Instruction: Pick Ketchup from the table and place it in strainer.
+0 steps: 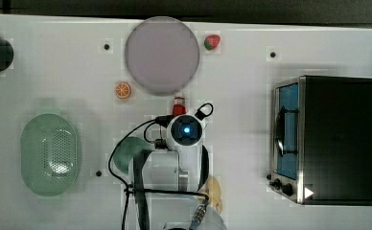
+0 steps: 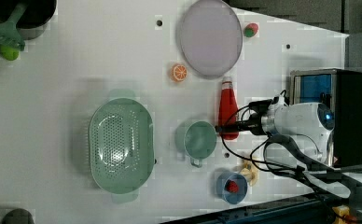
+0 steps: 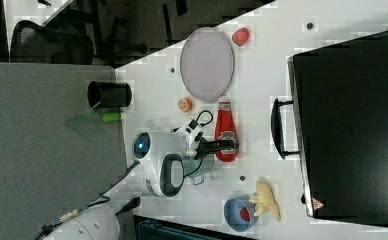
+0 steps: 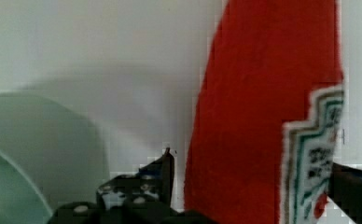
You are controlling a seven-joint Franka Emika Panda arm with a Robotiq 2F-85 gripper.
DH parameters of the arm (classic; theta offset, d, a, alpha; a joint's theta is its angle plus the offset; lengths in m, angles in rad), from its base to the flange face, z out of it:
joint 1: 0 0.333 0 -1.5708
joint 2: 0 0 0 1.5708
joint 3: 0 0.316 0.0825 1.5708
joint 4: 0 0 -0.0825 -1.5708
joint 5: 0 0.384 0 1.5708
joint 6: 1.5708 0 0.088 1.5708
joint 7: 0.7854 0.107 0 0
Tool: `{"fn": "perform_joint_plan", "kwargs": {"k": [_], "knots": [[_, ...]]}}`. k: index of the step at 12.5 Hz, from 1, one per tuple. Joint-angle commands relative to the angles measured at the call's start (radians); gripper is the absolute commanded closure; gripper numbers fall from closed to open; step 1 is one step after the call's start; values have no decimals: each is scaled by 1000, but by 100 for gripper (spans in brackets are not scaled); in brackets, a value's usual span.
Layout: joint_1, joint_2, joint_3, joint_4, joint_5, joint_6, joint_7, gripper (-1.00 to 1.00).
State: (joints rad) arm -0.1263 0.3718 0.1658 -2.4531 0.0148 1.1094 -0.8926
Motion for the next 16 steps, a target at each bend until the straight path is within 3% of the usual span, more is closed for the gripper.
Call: {"fn": "perform_joint_plan", "kwargs": {"k": [1, 3, 8, 13, 16], "knots": [[2, -24, 2, -5, -5, 38, -43, -68], [2, -31, 3, -4, -5, 37, -43, -29], [3, -197, 31, 4, -2, -53, -25, -29], [13, -475, 117, 100, 3, -435, 89, -29], [41, -550, 212, 164, 50, -601, 260, -29]]}}
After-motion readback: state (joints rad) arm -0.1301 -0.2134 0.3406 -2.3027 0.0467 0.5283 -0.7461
